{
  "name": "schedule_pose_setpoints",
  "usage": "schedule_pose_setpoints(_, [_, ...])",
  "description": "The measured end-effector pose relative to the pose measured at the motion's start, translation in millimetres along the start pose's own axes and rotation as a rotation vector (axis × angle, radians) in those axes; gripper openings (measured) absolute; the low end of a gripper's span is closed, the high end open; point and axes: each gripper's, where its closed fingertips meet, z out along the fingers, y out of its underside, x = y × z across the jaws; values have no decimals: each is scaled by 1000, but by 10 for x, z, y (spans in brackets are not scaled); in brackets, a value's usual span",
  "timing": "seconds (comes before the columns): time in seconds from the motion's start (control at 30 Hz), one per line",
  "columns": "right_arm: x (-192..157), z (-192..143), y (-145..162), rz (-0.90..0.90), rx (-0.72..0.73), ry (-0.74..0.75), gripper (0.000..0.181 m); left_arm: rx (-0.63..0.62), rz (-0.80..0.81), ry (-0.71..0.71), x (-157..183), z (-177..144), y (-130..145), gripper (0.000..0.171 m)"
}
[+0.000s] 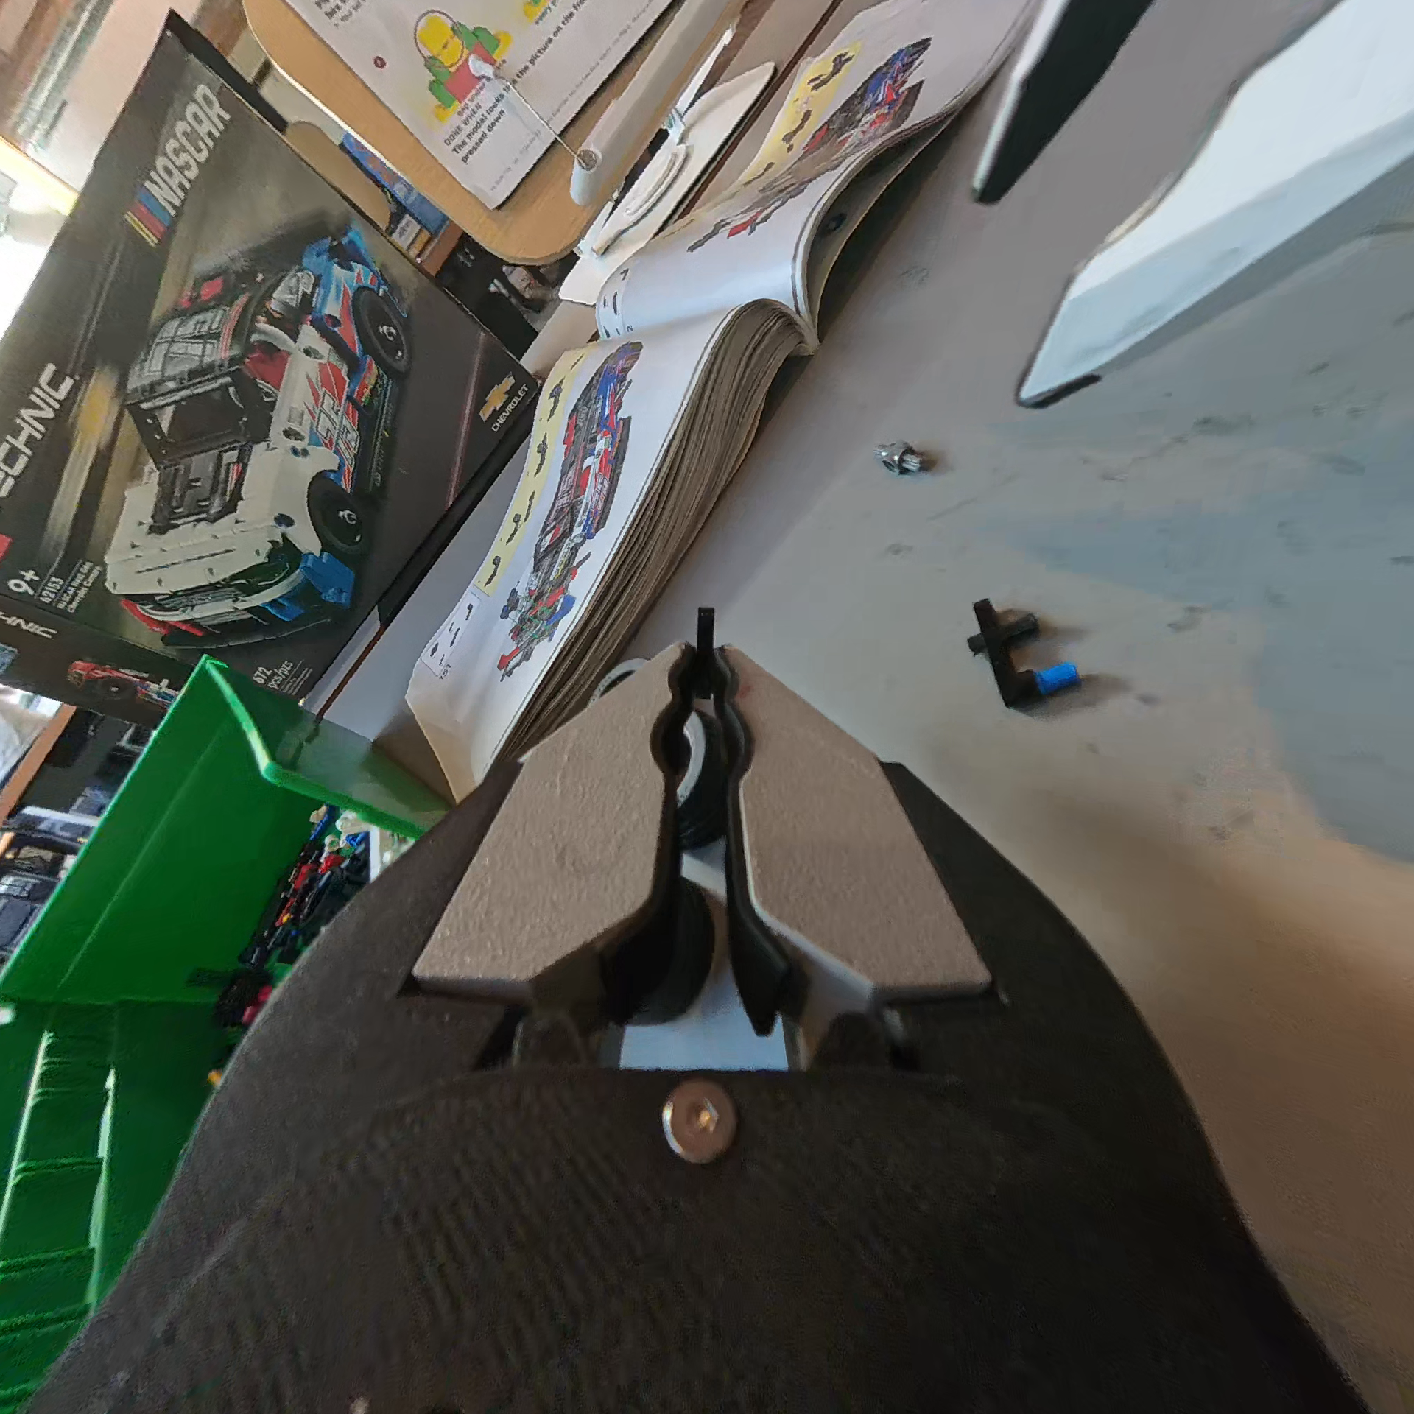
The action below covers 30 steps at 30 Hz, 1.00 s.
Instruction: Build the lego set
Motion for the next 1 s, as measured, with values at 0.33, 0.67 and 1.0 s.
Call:
schedule_pose_setpoints(0.33, [-210, -139, -62, -56, 183, -16, 42, 47, 62, 71, 127, -83, -18, 1])
schedule_pose_setpoints(0.67, [-563, -288, -319, -205, 399, -169, 23, 112, 11, 107, 98, -134, -84, 1])
schedule_pose_setpoints(1.0, [-382, -239, -348, -80, 403, -181, 18, 145, -37, 213, 148, -108, -128, 1])
